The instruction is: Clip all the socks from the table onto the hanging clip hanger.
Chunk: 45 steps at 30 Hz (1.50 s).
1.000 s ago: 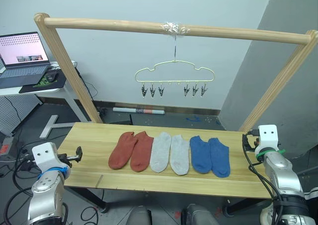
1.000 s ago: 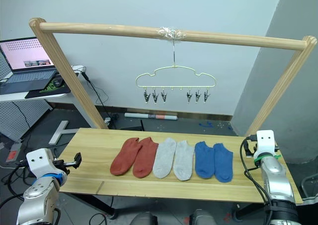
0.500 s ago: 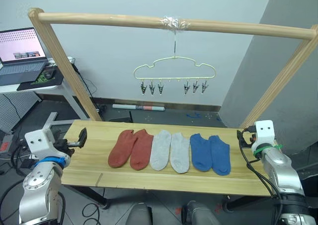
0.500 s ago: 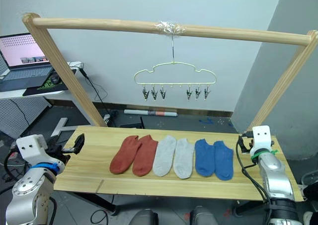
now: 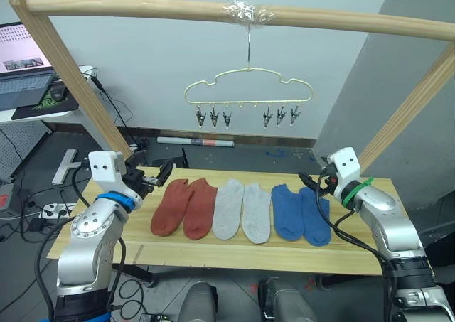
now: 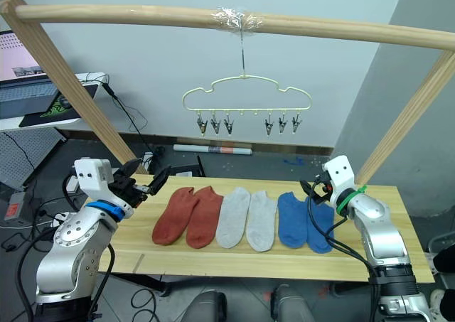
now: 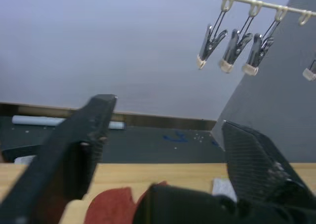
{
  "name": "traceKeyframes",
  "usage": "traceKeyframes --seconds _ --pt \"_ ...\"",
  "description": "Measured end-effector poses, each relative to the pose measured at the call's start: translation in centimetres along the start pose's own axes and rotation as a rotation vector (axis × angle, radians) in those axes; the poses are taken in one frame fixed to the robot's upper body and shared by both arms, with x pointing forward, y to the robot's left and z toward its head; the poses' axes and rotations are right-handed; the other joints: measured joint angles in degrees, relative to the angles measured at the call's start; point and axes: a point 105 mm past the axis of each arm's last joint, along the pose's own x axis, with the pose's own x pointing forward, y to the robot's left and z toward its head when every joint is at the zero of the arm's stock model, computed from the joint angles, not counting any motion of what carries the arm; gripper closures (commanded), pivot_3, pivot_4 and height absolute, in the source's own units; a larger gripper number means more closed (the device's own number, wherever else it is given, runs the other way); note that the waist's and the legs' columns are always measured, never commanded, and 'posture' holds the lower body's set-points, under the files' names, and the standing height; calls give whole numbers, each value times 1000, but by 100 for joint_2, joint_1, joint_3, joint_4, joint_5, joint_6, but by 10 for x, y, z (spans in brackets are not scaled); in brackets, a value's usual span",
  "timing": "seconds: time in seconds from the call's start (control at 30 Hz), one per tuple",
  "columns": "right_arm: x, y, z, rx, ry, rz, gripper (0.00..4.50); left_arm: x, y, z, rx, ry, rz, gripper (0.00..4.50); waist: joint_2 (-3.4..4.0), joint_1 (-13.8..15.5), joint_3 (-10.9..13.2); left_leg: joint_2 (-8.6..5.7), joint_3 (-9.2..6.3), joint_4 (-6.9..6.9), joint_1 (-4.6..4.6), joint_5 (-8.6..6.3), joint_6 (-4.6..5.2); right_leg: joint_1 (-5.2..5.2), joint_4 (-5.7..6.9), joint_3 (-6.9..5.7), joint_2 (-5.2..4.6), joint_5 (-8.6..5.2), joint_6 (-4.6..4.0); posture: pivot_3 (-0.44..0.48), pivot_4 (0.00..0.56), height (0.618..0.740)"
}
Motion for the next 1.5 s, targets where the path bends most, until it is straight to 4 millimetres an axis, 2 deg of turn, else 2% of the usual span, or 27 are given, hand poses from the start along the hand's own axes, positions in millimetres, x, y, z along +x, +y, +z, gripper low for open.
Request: traceKeyframes --seconds 0.1,0.23,0.37,0.53,0.63,0.77,0.87,1.0,1.23,1.5 --pt "9 23 26 -17 -92 111 0 19 -14 8 -13 -34 -37 1171 -2 -33 56 -1 -4 2 0 0 0 0 4 -2 3 15 26 8 229 740" --pt "15 52 60 -35 -211 237 0 37 -29 7 -18 -39 -69 1171 -3 -52 93 -2 1 2 -3 0 0 -1 -1 -6 4 18 32 -12 238 740" --pt "17 65 74 -21 -265 286 0 50 -31 1 -17 -40 -48 1171 -12 -69 126 -1 -1 2 -5 -1 0 -2 -2 -6 3 17 34 -39 258 740" --pt "22 87 95 -3 -325 364 0 78 -39 8 16 -91 -20 1171 -16 -79 234 -3 0 8 -7 0 0 -3 4 -6 4 21 39 -62 283 740" --pt "23 88 102 -10 -339 368 0 88 -38 18 31 -133 3 1171 -25 -107 299 -3 0 7 -19 0 0 -12 0 -6 2 23 43 -69 293 740" --pt "25 89 109 -6 -353 370 0 96 -34 19 46 -145 29 1171 -21 -190 350 -2 -13 16 -90 0 0 -77 5 -7 1 29 50 -75 304 740" --pt "26 91 113 5 -359 381 0 103 -35 21 38 -152 36 1171 -23 -207 388 -2 -20 15 -92 0 0 -78 5 -10 1 28 51 -76 308 740" --pt "27 92 121 6 -373 396 0 111 -34 33 50 -193 49 1171 -25 -211 429 -2 -20 15 -92 0 0 -78 5 -12 1 28 52 -79 311 740" --pt "27 92 126 3 -374 395 0 111 -24 40 68 -228 102 1171 -25 -217 494 -1 -19 15 -92 1 -1 -78 5 -13 0 29 53 -80 310 740" --pt "26 93 134 1 -388 406 0 113 -24 50 85 -256 102 1171 -25 -221 509 -2 -16 15 -93 1 -2 -79 4 -15 -1 30 55 -80 307 740"
